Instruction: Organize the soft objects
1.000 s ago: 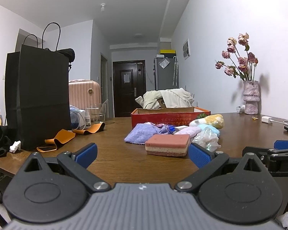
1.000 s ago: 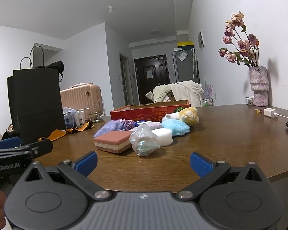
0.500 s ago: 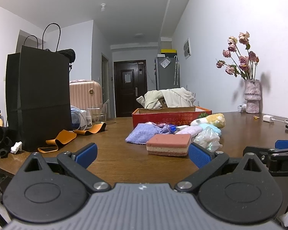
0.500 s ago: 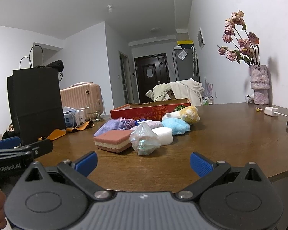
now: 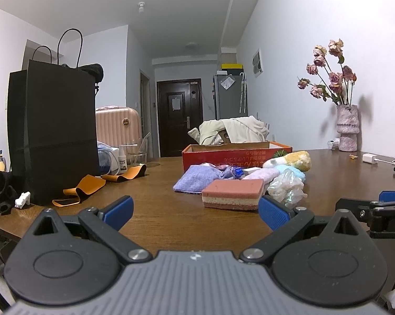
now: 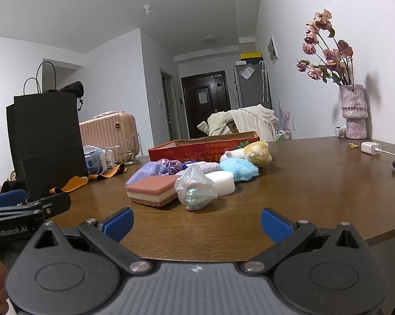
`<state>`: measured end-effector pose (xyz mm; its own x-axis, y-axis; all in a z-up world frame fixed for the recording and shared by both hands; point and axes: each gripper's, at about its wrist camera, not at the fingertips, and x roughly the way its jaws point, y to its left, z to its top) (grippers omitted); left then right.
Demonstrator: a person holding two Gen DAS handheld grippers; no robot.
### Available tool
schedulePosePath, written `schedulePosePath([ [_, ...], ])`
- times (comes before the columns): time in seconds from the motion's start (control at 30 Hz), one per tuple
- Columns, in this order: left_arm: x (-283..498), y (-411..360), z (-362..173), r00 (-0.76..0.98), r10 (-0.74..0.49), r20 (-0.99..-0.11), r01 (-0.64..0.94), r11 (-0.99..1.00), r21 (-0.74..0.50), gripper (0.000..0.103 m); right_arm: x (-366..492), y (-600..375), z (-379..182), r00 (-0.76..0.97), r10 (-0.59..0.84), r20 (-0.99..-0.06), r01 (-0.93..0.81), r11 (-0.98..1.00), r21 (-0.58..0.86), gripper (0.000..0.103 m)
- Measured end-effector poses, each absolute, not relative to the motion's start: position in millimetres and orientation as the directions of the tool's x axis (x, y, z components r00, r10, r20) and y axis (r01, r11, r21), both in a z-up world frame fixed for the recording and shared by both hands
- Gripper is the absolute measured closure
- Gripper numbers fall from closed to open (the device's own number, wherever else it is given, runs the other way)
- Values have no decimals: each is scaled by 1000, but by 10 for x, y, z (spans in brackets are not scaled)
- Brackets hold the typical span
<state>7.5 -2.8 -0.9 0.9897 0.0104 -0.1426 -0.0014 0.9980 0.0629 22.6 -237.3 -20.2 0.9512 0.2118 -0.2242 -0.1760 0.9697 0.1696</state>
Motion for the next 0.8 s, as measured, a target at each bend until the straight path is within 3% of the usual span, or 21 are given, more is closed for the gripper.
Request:
schedulePosePath([
  [0.8,585,44,10,973,31,-229,-18,998,61,0,586,-2319,-153,947,221,-231,-184,968,171,0],
])
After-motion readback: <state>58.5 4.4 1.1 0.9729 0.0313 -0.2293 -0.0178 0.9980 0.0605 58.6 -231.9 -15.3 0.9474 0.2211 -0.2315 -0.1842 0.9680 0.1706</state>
